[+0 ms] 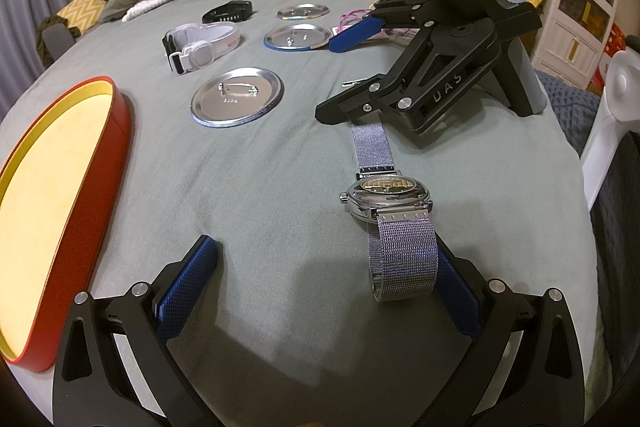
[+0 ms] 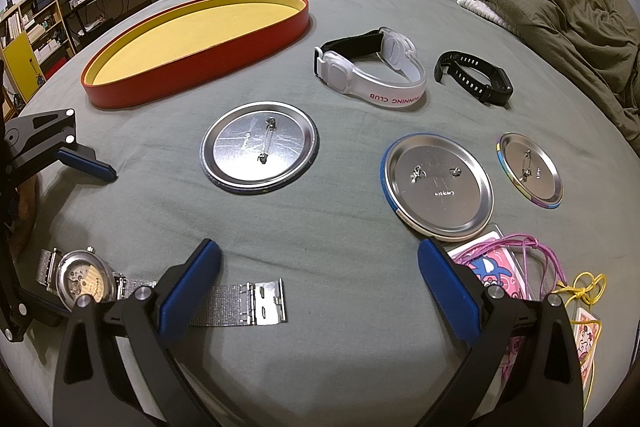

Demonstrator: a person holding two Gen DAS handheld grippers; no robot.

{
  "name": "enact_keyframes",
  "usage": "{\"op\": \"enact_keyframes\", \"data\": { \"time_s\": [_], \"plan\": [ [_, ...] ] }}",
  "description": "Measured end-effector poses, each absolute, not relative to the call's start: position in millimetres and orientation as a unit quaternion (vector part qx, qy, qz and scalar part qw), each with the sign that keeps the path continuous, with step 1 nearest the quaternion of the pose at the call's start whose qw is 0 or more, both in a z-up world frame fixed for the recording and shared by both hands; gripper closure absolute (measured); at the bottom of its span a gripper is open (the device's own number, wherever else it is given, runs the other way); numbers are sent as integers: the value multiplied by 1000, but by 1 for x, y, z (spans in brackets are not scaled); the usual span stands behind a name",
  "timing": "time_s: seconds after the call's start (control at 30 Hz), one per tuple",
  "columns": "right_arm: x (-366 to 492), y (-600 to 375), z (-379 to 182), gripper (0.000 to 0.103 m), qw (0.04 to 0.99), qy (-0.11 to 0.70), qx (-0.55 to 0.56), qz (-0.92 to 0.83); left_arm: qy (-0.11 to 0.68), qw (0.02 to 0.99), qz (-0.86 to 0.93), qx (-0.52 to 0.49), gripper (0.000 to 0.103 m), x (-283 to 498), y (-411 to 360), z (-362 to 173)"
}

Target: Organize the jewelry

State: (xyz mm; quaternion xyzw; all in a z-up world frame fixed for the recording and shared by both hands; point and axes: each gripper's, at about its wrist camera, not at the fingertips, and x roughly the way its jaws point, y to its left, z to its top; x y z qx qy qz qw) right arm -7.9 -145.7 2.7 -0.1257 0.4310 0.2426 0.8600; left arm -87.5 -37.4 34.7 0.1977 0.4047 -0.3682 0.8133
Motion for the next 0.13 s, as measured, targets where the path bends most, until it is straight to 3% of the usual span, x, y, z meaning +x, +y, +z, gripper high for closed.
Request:
{"op": "enact_keyframes", "data": {
  "time_s": [0.13],
  "plan": [
    [-8, -145, 3, 7, 860, 431, -126, 243, 405, 813, -368, 197, 5, -88, -37, 35]
  ]
}}
